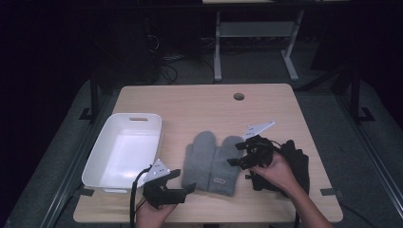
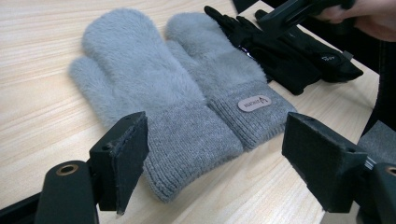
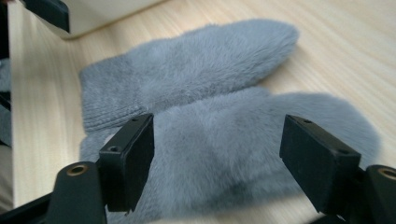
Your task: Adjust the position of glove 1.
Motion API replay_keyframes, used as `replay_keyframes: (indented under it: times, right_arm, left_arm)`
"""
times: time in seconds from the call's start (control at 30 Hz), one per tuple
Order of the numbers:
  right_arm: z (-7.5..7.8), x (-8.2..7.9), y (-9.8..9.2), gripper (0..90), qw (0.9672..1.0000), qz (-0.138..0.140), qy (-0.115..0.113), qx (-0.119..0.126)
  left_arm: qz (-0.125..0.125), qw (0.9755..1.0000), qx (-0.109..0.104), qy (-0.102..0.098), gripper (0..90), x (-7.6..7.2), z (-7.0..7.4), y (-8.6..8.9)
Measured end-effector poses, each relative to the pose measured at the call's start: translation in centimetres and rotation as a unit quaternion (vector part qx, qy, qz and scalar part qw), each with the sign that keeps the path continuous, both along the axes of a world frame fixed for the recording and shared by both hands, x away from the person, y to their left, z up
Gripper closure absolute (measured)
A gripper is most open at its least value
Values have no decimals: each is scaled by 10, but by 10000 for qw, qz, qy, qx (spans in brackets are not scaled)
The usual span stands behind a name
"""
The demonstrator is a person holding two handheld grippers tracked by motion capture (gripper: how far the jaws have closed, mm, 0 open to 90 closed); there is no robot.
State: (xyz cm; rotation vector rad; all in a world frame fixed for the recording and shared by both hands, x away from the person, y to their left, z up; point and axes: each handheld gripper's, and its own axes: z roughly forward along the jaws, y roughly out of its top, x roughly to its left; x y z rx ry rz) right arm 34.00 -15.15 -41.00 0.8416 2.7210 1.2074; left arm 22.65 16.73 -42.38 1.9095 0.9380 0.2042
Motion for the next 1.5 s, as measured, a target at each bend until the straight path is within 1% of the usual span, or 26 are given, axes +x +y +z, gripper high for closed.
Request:
replay_keyframes:
  times: [0.07, 0.1, 0.17, 0.3, 0.33, 0.37, 0.4, 0.5, 0.6, 0.63, 0.67, 0.7, 0.77, 0.83, 0.87, 0.9, 1.0, 1.07, 1.13, 1.23, 1.3, 1.37, 1.4, 1.43, 1.47, 1.5]
  right_arm:
    - [-2, 2, 4, 283, 10000, 28, 42, -58]
    - [-8, 6, 11, 293, 9997, 82, 74, -212]
    - [-14, 9, 16, 320, 9994, 133, 133, -285]
    - [-27, 15, 23, 360, 9981, 174, 258, -532]
    - [-27, 15, 23, 360, 9981, 174, 258, -532]
    - [-33, 16, 25, 393, 9972, 183, 249, -676]
    - [-34, 15, 26, 404, 9970, 183, 223, -723]
    - [-37, 13, 28, 475, 9957, 216, 2, -902]
    - [-40, 9, 29, 553, 9952, 187, -124, -949]
    - [-40, 8, 29, 591, 9953, 188, -114, -947]
    - [-40, 8, 29, 591, 9953, 188, -114, -947]
    - [-41, 7, 28, 669, 9956, 201, -81, -917]
    - [-41, 6, 28, 752, 9956, 241, -83, -904]
    - [-40, 6, 27, 799, 9957, 237, -42, -897]
    - [-40, 6, 27, 799, 9957, 237, -42, -897]
    - [-40, 6, 26, 825, 9962, 230, -20, -839]
    - [-36, 5, 24, 844, 9971, 205, 55, -728]
    - [-35, 5, 23, 846, 9971, 225, 39, -719]
    - [-29, 2, 20, 849, 9977, 205, 102, -641]
    - [-21, -1, 15, 849, 9981, 183, 16, -590]
    - [-15, -3, 10, 850, 9989, 129, -4, -454]
    - [-12, -4, 8, 849, 9991, 133, 3, -401]
    - [-9, -5, 6, 850, 9992, 118, 19, -390]
    - [-1, -7, 5, 849, 9995, 114, -21, -299]
    - [-1, -7, 5, 849, 9995, 114, -21, -299]
    - [7, -9, 6, 849, 9995, 143, -79, -261]
  left_arm:
    - [15, 10000, -8, 20, 225, 0, -1, -1]
    - [12, 10000, -7, 44, 225, 0, -1, -1]
    - [-1, 10000, 15, 46, 225, 0, -1, -1]
    - [-23, 10000, 36, 40, 225, 1, -1, -1]
    - [-23, 10000, 36, 40, 225, 1, -1, -1]
    - [-19, 10000, 36, 45, 225, 1, -1, -1]
    - [-17, 10000, 31, 64, 225, 1, -2, -2]
    - [-16, 10000, 19, 80, 225, 0, -2, -2]
    - [-42, 10000, 40, 77, 225, 0, -2, -2]
    - [-33, 10000, 27, 76, 225, 0, -2, -3]
    - [-33, 10000, 27, 76, 225, 0, -2, -3]
    - [-35, 10000, 40, 82, 225, -1, -2, -4]
    - [-33, 9999, 29, 96, 225, -1, -2, -5]
    - [-41, 9999, 29, 92, 225, -2, -2, -5]
    - [-35, 9999, 24, 91, 225, -2, -2, -5]
    - [-34, 10000, 23, 84, 225, -2, -2, -4]
    - [-28, 10000, 16, 84, 225, -2, -2, -4]
    - [-29, 10000, 9, 82, 225, -2, -2, -4]
    - [-20, 10000, -18, 69, 225, -2, -1, -4]
    - [-32, 10000, -59, 64, 225, -2, 0, -3]
    - [-21, 9999, -84, 90, 225, -2, 0, -2]
    - [-17, 9999, -97, 96, 225, -2, 1, -2]
    - [-12, 9999, -109, 90, 225, -2, 1, -2]
    - [-2, 9999, -135, 81, 225, -2, 2, -2]
    - [-2, 9999, -135, 81, 225, -2, 2, -2]
    - [-8, 9999, -149, 55, 225, -2, 3, -1]
